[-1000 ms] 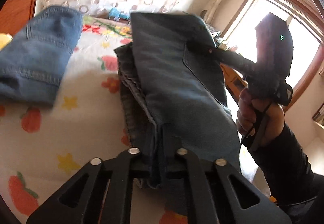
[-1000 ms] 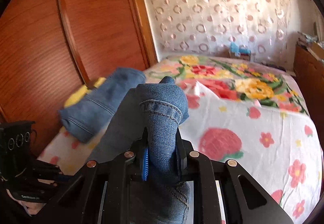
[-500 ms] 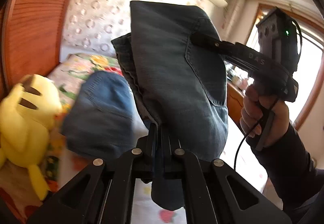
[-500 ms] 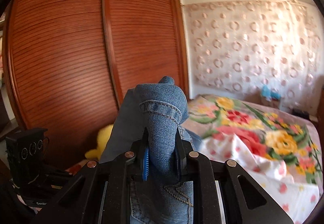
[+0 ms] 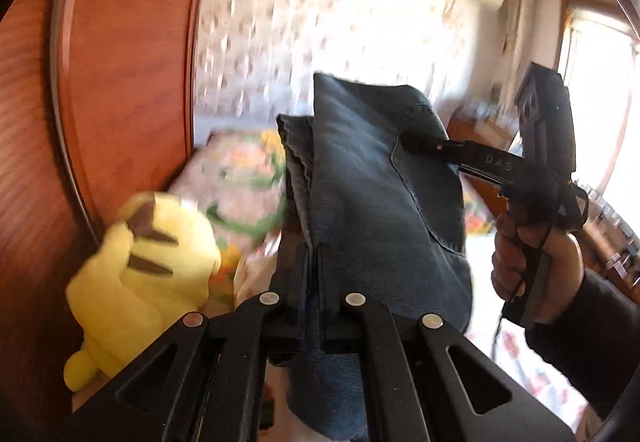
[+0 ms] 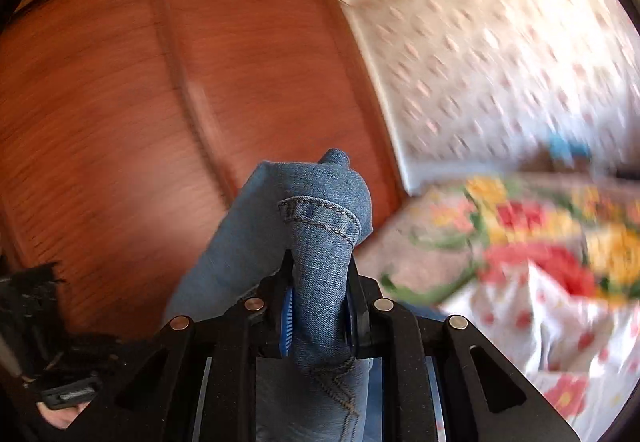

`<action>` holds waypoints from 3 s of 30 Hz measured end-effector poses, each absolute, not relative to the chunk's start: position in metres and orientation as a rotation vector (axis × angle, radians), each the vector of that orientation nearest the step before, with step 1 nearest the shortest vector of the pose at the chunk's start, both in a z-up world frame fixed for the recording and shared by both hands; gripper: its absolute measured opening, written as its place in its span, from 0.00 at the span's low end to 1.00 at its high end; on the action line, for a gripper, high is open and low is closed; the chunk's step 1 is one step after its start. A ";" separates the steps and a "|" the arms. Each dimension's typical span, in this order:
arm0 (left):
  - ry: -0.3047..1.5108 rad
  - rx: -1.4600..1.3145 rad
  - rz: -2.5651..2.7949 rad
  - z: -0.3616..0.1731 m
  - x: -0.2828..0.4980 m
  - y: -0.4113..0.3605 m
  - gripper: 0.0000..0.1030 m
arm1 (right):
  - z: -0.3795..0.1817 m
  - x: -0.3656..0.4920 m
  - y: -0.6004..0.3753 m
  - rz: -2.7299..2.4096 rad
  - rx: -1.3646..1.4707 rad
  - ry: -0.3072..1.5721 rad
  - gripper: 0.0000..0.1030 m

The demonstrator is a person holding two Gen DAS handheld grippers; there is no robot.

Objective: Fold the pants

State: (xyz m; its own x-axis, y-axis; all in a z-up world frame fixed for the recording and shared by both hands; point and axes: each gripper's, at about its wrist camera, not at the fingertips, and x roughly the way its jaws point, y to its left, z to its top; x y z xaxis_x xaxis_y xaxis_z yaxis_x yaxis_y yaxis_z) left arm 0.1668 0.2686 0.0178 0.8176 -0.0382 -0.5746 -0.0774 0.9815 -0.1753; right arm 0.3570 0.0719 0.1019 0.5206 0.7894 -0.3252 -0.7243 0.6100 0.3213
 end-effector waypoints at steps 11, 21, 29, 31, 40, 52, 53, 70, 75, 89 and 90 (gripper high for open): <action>0.651 -0.171 0.069 -0.005 0.185 0.268 0.05 | 0.051 0.409 0.059 0.700 -0.037 0.631 0.62; 0.558 -0.098 0.072 0.037 0.146 0.226 0.28 | 0.083 0.287 0.013 0.657 -0.075 0.567 0.62; 0.497 -0.065 0.002 0.057 0.121 0.172 0.47 | 0.100 0.188 -0.063 0.590 -0.059 0.511 0.62; 0.491 -0.048 -0.012 0.060 0.117 0.157 0.52 | 0.106 0.167 -0.080 0.570 -0.052 0.498 0.62; 0.474 -0.025 -0.061 0.066 0.099 0.105 0.95 | 0.109 0.084 -0.131 0.479 -0.020 0.433 0.62; 0.450 -0.025 -0.056 0.069 0.069 0.055 0.96 | 0.103 -0.010 -0.157 0.331 -0.009 0.362 0.76; 0.451 -0.021 -0.055 0.069 0.068 0.053 0.96 | 0.103 -0.013 -0.154 0.323 -0.011 0.358 0.76; 0.465 -0.016 -0.067 0.066 0.058 0.038 0.96 | 0.103 -0.040 -0.141 0.284 -0.012 0.349 0.76; 0.456 -0.018 -0.069 0.068 0.054 0.034 0.96 | 0.104 -0.037 -0.143 0.278 -0.012 0.355 0.76; 0.438 -0.015 -0.074 0.073 0.048 0.026 0.96 | 0.107 -0.037 -0.155 0.281 -0.012 0.346 0.76; 0.437 -0.015 -0.074 0.073 0.048 0.027 0.96 | 0.106 -0.037 -0.154 0.280 -0.013 0.345 0.76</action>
